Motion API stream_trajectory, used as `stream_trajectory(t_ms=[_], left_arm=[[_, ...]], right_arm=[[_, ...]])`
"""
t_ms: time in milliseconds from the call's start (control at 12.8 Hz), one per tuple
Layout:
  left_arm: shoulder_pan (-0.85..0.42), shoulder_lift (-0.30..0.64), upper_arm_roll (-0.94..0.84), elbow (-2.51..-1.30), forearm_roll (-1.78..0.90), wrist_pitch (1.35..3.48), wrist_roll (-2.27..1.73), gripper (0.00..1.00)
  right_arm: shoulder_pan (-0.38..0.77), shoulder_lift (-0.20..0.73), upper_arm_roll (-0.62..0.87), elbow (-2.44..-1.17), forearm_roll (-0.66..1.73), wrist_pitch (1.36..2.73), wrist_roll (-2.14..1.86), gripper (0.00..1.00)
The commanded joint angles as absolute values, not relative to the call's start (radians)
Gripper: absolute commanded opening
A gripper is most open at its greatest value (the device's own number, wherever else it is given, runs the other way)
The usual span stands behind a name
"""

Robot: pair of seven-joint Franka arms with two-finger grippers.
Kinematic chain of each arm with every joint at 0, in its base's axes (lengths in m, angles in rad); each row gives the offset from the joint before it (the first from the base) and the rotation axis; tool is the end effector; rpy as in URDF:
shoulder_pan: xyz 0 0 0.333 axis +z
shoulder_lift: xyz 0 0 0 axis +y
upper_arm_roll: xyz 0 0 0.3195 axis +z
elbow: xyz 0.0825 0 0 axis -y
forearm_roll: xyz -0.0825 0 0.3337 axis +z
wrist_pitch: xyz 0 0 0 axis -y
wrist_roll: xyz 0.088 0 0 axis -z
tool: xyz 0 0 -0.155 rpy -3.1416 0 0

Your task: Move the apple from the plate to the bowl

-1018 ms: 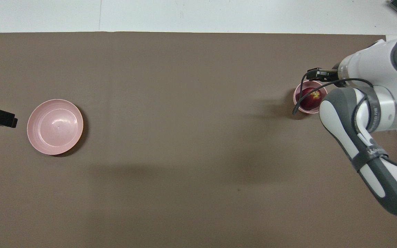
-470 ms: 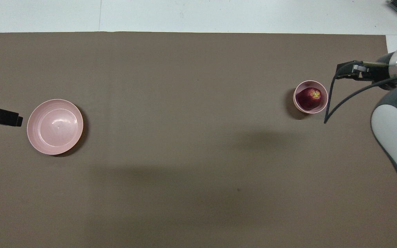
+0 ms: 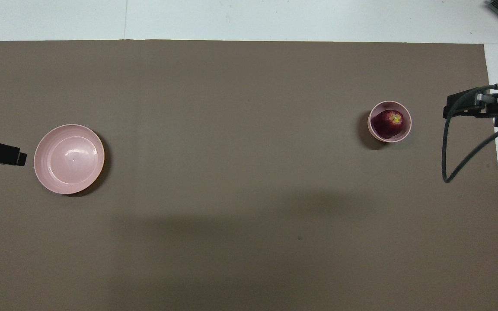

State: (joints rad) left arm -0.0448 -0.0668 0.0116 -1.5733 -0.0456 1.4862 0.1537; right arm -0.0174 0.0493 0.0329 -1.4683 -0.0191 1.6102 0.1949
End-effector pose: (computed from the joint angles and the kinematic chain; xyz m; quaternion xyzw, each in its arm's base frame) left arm 0.4730 -0.0229 0.6045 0.9952 -0.0950 -0.0087 0.0237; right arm 0.5289 0.0048 0.6020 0.9949 -0.0896 0.0470 0.0038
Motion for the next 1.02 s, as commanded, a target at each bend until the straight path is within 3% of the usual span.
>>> stream_trajectory(t_ms=[0,313,940], left_arm=[[-0.051,-0.071,0.012,-1.560,-0.046,1.447,0.144,1.00],[-0.051,-0.063,0.011,-1.549,-0.040,1.419,0.141,1.00],[-0.051,-0.071,0.020,-1.557,-0.046,1.427,0.144,1.00]], right_arm=[[-0.022,0.000,0.038,-1.474,0.008,1.546,0.170,1.00],[-0.017,-0.041,0.038,-1.496,0.003,1.471,0.158,1.00],[-0.017,-0.058,0.037,-1.517,0.006,1.471,0.146,1.00]])
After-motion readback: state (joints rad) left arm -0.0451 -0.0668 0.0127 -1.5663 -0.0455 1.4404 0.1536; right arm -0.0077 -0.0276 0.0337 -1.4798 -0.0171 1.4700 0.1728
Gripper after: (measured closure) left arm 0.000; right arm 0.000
